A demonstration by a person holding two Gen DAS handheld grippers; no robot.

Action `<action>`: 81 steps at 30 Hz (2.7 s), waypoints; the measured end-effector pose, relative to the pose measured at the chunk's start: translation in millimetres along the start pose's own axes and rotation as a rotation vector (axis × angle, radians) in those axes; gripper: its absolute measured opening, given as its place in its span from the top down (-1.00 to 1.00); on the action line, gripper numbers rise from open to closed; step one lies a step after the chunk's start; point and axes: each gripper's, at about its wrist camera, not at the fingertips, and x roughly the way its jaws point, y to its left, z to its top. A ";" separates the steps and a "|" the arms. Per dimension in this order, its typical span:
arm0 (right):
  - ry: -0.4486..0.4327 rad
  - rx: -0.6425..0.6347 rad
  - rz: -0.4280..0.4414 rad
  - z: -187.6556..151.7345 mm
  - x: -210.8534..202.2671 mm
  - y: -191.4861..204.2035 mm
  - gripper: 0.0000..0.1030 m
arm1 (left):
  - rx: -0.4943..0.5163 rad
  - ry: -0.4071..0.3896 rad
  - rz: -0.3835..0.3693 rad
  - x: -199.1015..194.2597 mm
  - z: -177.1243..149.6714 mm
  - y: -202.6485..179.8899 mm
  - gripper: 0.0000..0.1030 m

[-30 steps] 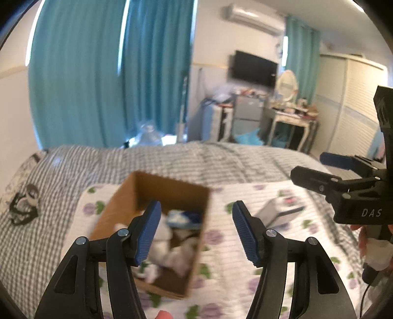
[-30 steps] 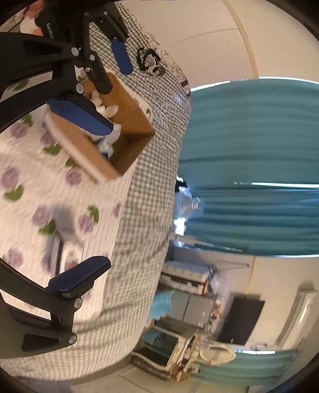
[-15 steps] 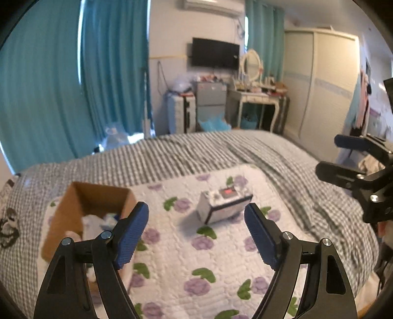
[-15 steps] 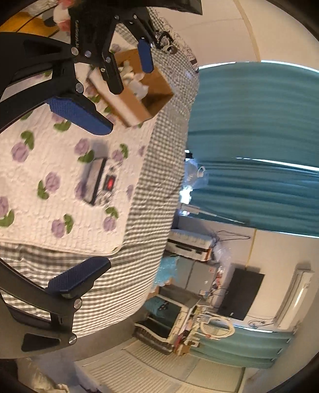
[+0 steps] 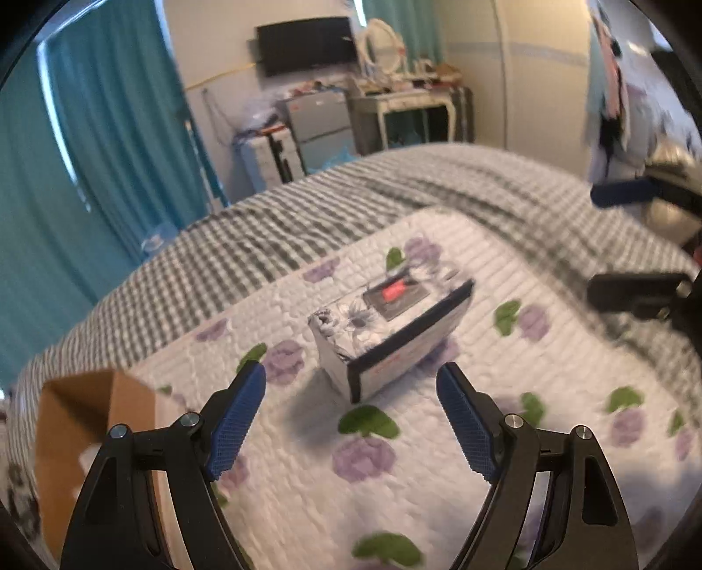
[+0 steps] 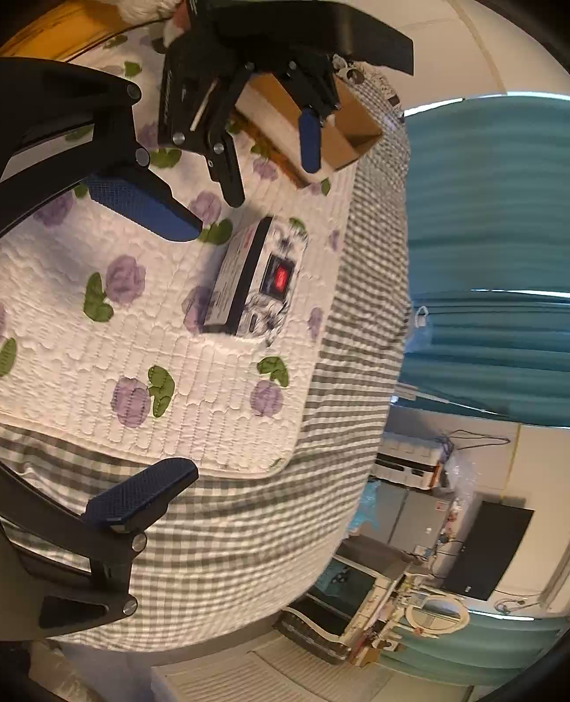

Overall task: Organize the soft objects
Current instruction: 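Grasp the black-and-white floral tissue-paper pack with the left gripper, then carry the tissue-paper pack into the box and open the left gripper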

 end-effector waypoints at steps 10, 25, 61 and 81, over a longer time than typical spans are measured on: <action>0.057 0.093 0.091 -2.7 65.0 -21.2 -0.93 | 0.264 0.014 -0.007 57.1 7.5 -9.8 -0.58; 0.118 0.120 0.059 -21.3 97.0 -27.5 -0.93 | 0.293 0.042 -0.028 70.9 13.4 -26.7 -0.19; -0.055 -0.066 0.201 66.3 -46.9 223.4 -0.93 | -0.220 -0.082 0.224 -181.8 -78.7 175.4 0.18; 0.035 -0.104 0.162 66.1 71.7 263.7 -0.93 | -0.282 -0.085 0.258 -98.8 -116.6 221.9 -0.44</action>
